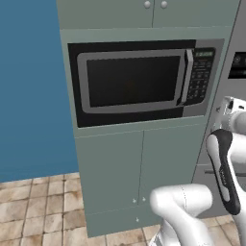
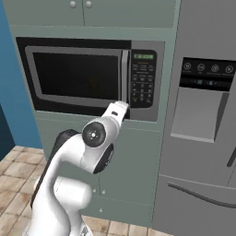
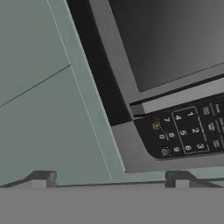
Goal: Place the microwavable item in the microwave. Then, close the microwave door and press the start button.
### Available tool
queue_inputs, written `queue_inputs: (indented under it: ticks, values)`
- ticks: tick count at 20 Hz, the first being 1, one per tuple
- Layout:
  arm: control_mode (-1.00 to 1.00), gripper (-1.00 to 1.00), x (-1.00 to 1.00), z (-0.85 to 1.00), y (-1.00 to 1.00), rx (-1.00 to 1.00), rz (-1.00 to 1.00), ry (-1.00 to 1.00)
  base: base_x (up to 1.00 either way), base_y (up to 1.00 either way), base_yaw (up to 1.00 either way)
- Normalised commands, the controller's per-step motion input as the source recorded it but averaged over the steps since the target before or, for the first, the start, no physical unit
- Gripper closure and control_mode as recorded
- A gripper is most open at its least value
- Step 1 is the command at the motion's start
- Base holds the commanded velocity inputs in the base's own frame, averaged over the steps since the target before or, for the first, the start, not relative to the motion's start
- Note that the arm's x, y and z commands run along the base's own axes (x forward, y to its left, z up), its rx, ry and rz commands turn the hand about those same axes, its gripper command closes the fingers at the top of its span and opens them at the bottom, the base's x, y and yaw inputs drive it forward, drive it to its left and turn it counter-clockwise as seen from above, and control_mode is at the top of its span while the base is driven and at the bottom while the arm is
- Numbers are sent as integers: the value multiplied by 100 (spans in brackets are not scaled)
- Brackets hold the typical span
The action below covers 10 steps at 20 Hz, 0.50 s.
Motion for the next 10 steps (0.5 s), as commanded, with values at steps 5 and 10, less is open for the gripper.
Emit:
queue_inputs:
  ticks: [5,10]
  values:
    - [-100,-100,12,0,-50,7,1,-15,0,0,0]
    - [-100,-100,61,4,-15,5,5,-6,0,0,0]
